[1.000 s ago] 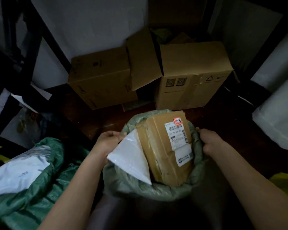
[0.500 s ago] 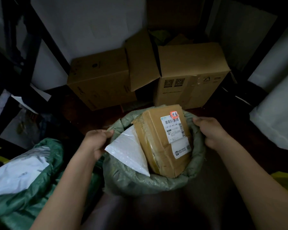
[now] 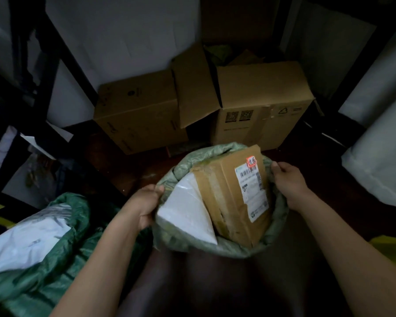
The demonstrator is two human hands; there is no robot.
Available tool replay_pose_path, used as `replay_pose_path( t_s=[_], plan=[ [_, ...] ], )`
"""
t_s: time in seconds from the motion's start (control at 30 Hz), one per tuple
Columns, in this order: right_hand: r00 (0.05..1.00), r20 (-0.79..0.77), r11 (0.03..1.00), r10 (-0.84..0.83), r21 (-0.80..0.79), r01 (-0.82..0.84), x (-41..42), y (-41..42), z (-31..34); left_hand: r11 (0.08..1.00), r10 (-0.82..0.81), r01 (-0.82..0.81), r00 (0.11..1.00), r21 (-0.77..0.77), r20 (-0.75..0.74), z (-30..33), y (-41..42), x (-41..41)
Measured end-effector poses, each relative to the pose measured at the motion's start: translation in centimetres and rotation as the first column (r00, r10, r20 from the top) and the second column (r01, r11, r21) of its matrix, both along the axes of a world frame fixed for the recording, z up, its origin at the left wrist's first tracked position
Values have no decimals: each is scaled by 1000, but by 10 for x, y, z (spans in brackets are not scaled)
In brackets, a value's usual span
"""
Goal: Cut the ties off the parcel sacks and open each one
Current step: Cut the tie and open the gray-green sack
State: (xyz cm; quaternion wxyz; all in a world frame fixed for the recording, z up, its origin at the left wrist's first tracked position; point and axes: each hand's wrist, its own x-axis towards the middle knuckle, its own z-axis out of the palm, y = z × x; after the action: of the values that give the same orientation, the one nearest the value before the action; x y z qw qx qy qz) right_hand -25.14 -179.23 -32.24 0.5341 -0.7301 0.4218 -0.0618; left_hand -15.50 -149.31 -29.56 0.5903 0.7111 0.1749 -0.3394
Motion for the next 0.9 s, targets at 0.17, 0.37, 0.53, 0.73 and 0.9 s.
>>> replay_pose_path(
  t_s=[0.17,0.37,0.53,0.73,0.9],
  plan=[
    [987,97,991,-131,47,127,0,-13,6,997,74,-77,989,18,131,9,23,10],
    [992,121,983,32,-186,-9,4,-21,0,988,63,-94,971,126,229,9,34,16],
    [993,99,928,58,-371,-17,1,-10,-8,977,23,-68,975,201,219,-1,30,15],
    [960,-253,944,121,327,-33,-11,-28,19,1000,14,-13,997,10,-72,3,29,17],
    [917,-250,869,311,466,-168,-20,-34,23,982,-176,182,977,44,-117,4,17,14]
  ],
)
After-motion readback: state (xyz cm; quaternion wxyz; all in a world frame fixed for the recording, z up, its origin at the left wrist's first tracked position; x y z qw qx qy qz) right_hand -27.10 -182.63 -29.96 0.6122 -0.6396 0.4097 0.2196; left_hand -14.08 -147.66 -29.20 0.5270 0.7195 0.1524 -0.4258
